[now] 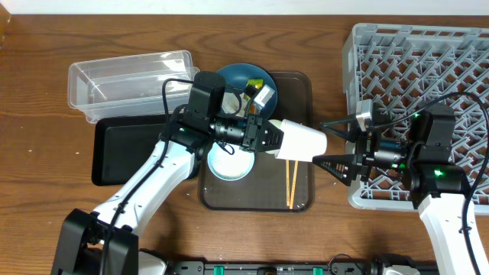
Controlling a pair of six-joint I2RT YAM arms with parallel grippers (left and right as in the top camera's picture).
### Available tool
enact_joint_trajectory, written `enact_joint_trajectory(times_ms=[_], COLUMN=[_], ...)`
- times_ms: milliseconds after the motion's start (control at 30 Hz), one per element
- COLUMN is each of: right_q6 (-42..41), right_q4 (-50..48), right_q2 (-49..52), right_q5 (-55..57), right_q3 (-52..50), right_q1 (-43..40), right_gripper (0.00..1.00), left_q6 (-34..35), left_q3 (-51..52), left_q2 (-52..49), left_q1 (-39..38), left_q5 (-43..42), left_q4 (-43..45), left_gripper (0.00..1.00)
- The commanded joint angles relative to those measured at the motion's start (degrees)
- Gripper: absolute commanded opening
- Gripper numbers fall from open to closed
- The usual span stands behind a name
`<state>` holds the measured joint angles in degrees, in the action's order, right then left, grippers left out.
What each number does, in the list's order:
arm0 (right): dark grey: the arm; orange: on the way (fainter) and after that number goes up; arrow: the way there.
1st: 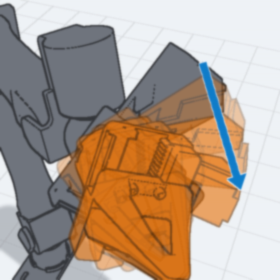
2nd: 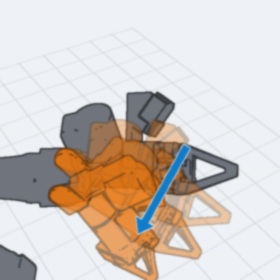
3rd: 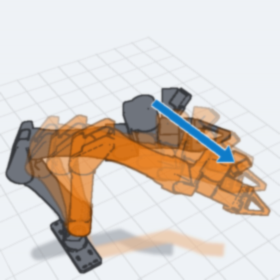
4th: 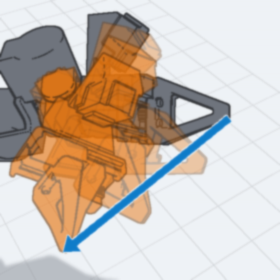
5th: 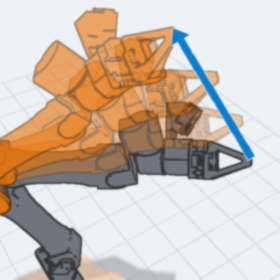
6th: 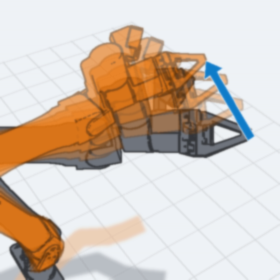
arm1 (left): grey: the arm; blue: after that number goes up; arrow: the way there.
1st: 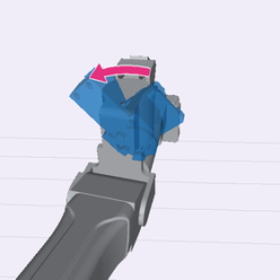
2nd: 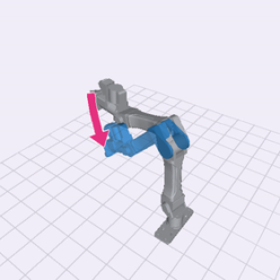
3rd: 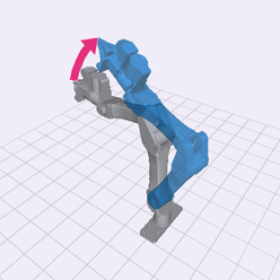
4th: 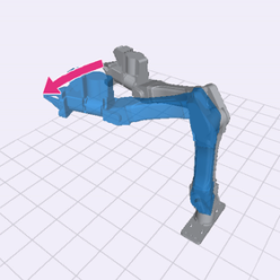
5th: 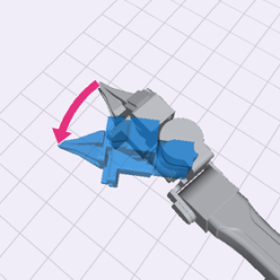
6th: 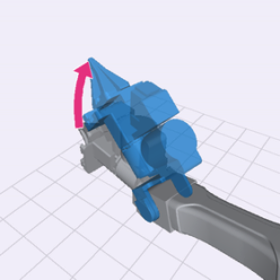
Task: Sort waste into correct bins and load items into the dishwasher rack
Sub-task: 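Lift the pink cup and hand it to the right gripper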
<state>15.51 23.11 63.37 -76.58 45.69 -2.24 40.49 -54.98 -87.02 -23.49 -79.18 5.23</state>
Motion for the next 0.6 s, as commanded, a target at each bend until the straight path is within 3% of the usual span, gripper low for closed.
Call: enact_joint_trajectory(times_ms=[0,267,567], right_q6=[0.85,0.85,0.83], right_q4=[-0.02,-0.15,-0.26], right_q2=[0.17,0.17,0.20], right_q5=[-3.41,-5.97,-1.73], right_q3=[1.03,1.03,1.01], right_q1=[0.09,1.92,4.96], right_gripper=[0.91,0.89,0.75], left_q6=[0.17,0.33,0.37], left_q3=[-0.76,-0.76,-0.76], left_q2=[0.15,0.15,0.15], left_q1=[-0.39,-0.39,-0.39], left_q5=[-1.36,-1.16,-1.20], left_q4=[0.48,0.50,0.50], left_gripper=[0.06,0.06,0.06])
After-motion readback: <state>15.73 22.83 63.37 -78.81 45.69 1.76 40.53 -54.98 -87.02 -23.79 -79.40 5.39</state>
